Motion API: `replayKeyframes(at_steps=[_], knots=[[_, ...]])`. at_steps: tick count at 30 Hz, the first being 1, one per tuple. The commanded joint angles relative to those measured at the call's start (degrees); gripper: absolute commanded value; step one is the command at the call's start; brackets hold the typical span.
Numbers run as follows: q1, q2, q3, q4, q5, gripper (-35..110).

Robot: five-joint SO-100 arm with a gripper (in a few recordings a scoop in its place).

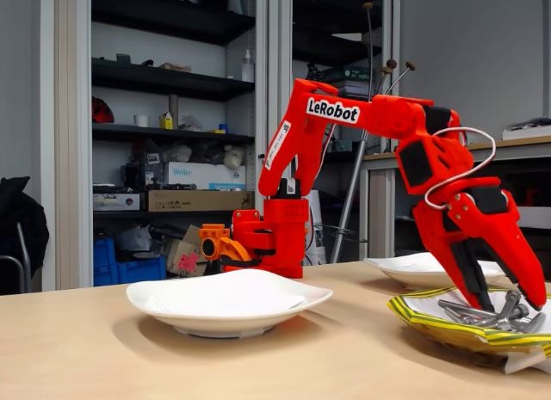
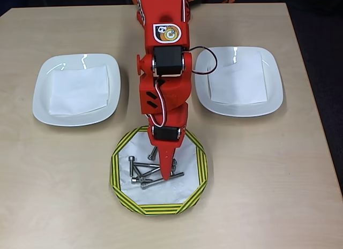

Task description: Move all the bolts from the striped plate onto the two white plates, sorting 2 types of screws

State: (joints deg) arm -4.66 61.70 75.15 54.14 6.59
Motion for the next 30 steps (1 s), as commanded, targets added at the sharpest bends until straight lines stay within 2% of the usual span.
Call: replayKeyframes(at_steps=[1, 6, 17, 30], knots=[[0.53, -1.49, -4.48, 1.05, 1.32, 14], [0.97, -4.48, -9.32, 2.11, 3.16, 0], [0.09, -4.57, -11.95, 6.59, 4.22, 0], [-0.70, -7.56, -26.81, 20.04, 4.39, 0]])
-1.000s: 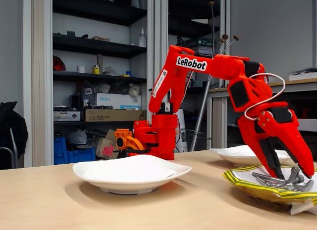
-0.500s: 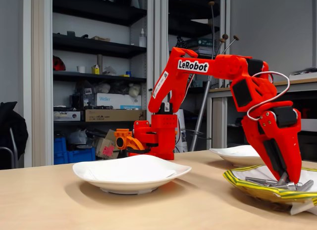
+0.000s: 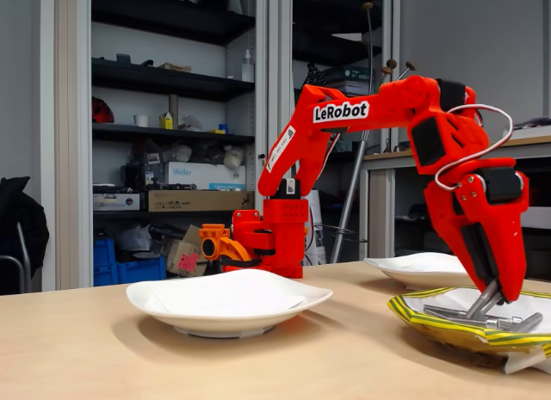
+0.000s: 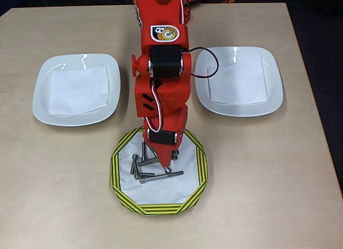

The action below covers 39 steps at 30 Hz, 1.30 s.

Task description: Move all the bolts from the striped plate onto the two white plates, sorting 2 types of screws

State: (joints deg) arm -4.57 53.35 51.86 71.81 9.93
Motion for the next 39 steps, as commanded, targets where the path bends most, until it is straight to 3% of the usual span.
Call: replayKeyframes(at_steps=[1, 19, 39], knots=[[-0.88, 0.88, -4.04, 2.99, 1.05, 0], [7.38, 7.12, -8.53, 17.05, -5.71, 0], [29.00, 24.08, 9.67, 22.15, -19.86, 0]])
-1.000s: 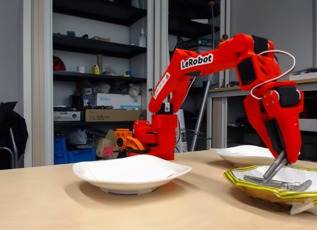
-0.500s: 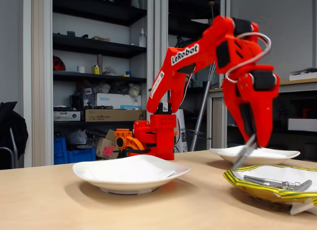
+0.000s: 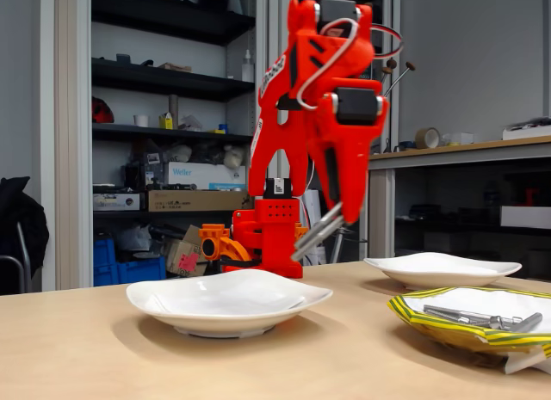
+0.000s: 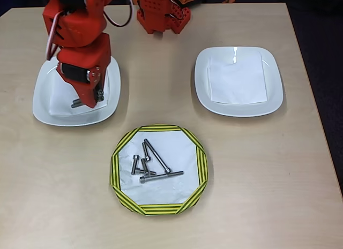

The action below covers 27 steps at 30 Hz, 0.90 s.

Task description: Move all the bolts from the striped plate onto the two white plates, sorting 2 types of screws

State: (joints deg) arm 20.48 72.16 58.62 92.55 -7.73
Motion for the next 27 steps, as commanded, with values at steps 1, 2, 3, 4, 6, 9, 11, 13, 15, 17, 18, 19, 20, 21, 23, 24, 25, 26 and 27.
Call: replayKeyframes(at_steps=[1, 2, 3, 4, 6, 9, 11, 13, 15, 17, 18, 19, 20, 21, 23, 24, 25, 26, 27], knots=[[5.27, 6.06, 4.75, 1.23, -2.64, 0], [6.59, 6.33, 6.33, 1.14, -2.99, 0], [7.82, 6.77, 8.09, 1.05, -3.43, 0], [8.96, 7.21, 9.84, 0.88, -3.78, 0], [10.81, 7.91, 13.45, -0.09, -4.57, 0], [12.39, 8.35, 18.28, -1.67, -5.01, 0], [12.57, 8.44, 21.01, -2.81, -5.01, 0], [12.57, 8.44, 23.38, -3.96, -4.92, 0], [12.39, 8.44, 24.79, -4.75, -4.75, 0], [12.22, 8.26, 25.49, -4.83, -4.66, 5], [11.95, 8.17, 25.58, -4.83, -4.66, 8], [11.87, 8.09, 25.58, -4.83, -4.66, 11], [11.78, 7.91, 25.49, -4.66, -4.66, 13], [11.69, 7.73, 25.22, -4.57, -4.66, 13], [11.43, 7.12, 24.61, -4.22, -4.66, 15], [11.34, 6.77, 24.17, -4.04, -4.66, 15], [11.25, 6.33, 23.64, -3.69, -4.57, 15], [11.16, 5.80, 22.76, -3.34, -4.48, 15], [10.90, 5.19, 21.80, -2.90, -4.39, 15]])
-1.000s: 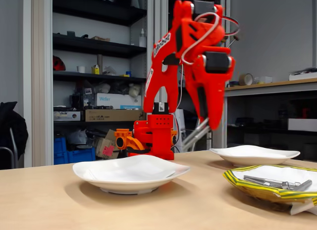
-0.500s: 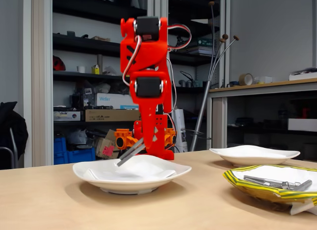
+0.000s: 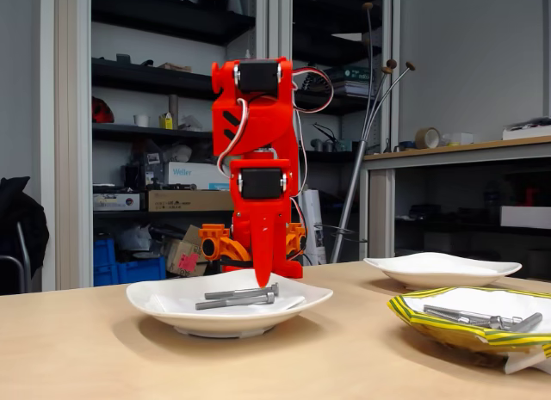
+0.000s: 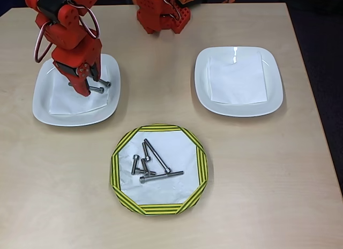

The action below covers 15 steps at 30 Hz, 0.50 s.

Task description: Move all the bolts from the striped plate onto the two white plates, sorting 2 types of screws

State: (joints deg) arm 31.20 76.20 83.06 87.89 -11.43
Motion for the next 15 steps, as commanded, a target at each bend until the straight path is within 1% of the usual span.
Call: replayKeyframes(at_steps=[1, 5, 9, 12, 15], knots=[[-0.18, 0.62, -3.78, 2.20, -0.70, 15], [-4.22, -2.81, -13.10, 5.54, 0.09, 16], [-10.99, -6.94, -22.59, 8.09, 4.66, 16], [-16.17, -9.23, -25.66, 7.82, 11.43, 16], [-20.92, -9.58, -24.17, 5.19, 21.27, 16]])
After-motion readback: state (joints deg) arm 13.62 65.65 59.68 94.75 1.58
